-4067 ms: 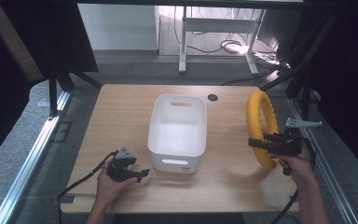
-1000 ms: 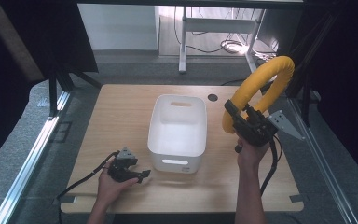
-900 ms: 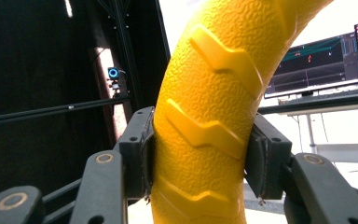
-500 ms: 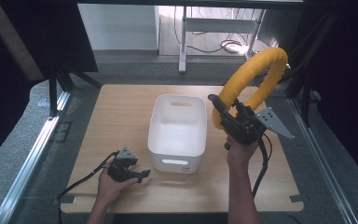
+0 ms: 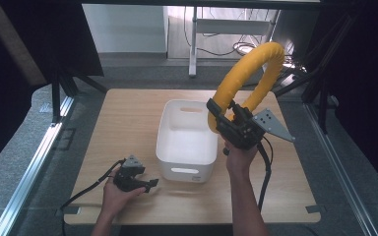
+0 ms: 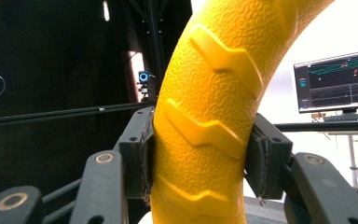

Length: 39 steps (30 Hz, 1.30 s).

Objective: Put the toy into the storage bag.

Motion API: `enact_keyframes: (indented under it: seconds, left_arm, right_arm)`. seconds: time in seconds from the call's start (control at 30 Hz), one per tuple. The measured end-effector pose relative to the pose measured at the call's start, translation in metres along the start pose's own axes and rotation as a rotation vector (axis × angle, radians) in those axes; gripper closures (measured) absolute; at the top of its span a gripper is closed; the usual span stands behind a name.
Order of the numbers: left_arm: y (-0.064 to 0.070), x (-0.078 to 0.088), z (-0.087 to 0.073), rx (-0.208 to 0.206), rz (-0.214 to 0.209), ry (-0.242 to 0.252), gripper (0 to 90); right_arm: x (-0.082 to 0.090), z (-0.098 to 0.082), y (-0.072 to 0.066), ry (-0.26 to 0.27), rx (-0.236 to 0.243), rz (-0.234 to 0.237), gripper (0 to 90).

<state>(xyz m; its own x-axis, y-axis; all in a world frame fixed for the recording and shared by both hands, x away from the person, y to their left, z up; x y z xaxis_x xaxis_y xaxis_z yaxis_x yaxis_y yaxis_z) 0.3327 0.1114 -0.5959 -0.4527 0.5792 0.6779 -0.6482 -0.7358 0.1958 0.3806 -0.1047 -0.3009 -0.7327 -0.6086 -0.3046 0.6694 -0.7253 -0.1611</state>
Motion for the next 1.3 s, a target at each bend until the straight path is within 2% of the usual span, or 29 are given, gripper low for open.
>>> enact_keyframes:
  seconds: [0.37, 0.5, 1.03, 1.3]
  left_arm:
    - [0.000, 0.001, 0.000, -0.003, 0.002, -0.002, 23.9]
    - [0.000, 0.000, -0.001, -0.003, 0.003, -0.005, 23.9]
    - [-0.001, 0.000, -0.001, -0.009, 0.001, -0.012, 23.9]
    - [-0.003, -0.001, -0.003, -0.018, 0.020, -0.020, 23.9]
  right_arm:
    - [-0.011, 0.001, -0.016, 0.004, 0.006, 0.025, 50.2]
    - [-0.017, -0.005, -0.028, -0.013, 0.002, 0.058, 50.2]
    - [-0.030, -0.023, -0.059, -0.049, -0.012, 0.122, 50.1]
    - [-0.035, -0.042, -0.073, -0.078, -0.028, 0.152, 50.1]
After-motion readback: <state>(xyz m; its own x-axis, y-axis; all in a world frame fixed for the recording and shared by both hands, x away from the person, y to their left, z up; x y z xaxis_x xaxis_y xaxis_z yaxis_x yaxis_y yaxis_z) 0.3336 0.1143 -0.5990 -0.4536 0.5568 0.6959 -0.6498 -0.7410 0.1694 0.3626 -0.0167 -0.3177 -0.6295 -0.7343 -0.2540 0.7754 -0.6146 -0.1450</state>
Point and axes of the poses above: each handheld gripper's, and its own axes: x roughly backward along the jaws, z roughly out of its top, y roughly to its right, the point moved 10 cm from there along -x, roughly forward along the jaws, and after that the axes turned 3 degrees about y, right-handed, at the moved point
